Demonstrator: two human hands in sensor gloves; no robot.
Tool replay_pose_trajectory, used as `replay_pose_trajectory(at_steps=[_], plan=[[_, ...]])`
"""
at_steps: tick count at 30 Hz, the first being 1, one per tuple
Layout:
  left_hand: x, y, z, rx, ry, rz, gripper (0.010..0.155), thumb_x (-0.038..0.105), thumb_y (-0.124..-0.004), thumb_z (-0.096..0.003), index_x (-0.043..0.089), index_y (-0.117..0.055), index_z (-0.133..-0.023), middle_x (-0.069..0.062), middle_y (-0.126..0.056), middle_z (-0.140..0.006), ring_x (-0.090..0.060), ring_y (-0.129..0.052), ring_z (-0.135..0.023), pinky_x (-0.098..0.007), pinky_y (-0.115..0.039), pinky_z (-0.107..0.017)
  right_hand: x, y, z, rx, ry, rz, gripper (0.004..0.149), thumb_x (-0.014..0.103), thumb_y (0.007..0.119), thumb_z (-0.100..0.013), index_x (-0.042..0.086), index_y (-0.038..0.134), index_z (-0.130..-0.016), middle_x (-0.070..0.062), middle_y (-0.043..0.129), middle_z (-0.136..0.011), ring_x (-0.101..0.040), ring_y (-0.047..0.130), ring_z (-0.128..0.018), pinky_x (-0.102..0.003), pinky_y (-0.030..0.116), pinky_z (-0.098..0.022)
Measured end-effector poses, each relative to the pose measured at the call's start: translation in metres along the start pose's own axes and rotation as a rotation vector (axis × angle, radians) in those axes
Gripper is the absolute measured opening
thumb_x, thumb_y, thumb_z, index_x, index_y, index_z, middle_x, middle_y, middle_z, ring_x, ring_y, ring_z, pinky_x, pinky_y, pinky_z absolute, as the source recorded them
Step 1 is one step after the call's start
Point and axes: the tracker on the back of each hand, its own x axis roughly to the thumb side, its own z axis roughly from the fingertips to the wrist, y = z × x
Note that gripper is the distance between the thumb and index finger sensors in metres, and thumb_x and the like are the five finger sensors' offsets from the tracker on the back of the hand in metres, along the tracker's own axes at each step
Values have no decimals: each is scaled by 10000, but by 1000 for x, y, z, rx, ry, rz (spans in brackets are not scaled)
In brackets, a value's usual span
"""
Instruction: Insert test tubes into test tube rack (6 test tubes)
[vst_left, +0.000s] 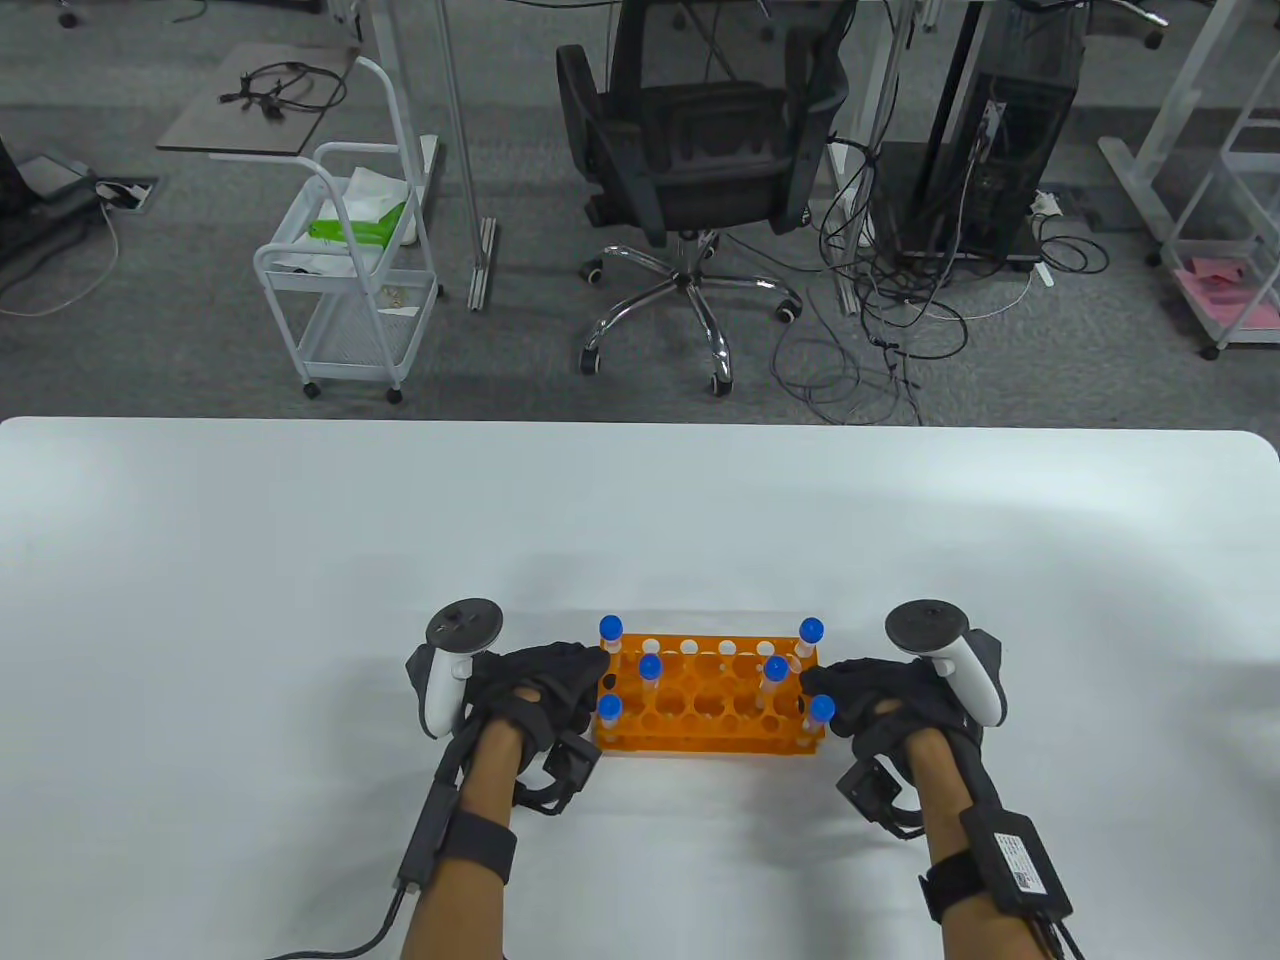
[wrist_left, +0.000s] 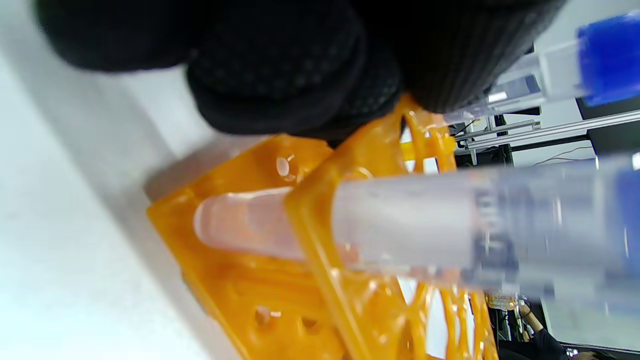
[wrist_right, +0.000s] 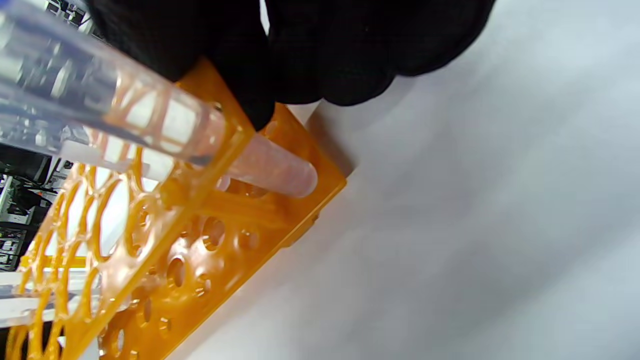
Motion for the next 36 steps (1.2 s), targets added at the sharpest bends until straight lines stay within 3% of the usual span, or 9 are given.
replay_pose_trajectory(at_steps=[19,24,28,32,34,36], plan=[[-1,-4,-1,-11,-3,11,422,448,-803,-446,177,-964,-727,-33,-1033,-509,-127,-1011,-286,-342,-872,-220,-2,3,-1,-29,18,38,439,515,710,-514,232,876,-805,-49,805,-977,-321,834,-814,-450,764,-541],[-1,0,4,8,1,12,455,441,-775,-459,165,-930,-786,-77,-1019,-589,-175,-1012,-347,-376,-864,-264,-1,2,4,-56,20,74,486,530,675,-522,243,823,-885,-88,780,-1006,-352,817,-834,-480,750,-551],[3,18,15,112,8,46,535,468,-746,-459,148,-853,-875,-154,-942,-753,-272,-986,-517,-454,-829,-398,-8,-11,15,-110,51,70,564,561,662,-514,225,756,-957,-120,726,-1054,-409,797,-880,-545,714,-589],[13,32,39,152,2,24,677,530,-735,-450,168,-635,-1013,-199,-707,-986,-361,-822,-797,-531,-719,-569,-17,-37,41,-257,21,24,612,582,665,-501,215,706,-988,-136,665,-1085,-460,738,-926,-598,661,-616],[17,36,51,119,-9,-25,788,565,-727,-443,180,-434,-1065,-199,-533,-1078,-391,-676,-923,-569,-638,-632,-17,-47,55,-328,-60,-12,645,637,679,-477,252,681,-994,-95,651,-1093,-408,737,-949,-552,676,-643],[19,41,71,75,-17,-49,855,588,-710,-449,201,-270,-1072,-177,-318,-1138,-403,-475,-1023,-619,-503,-700,-13,-54,73,-418,-143,-87,699,669,726,-436,230,705,-980,-94,711,-1055,-386,817,-882,-491,750,-605]])
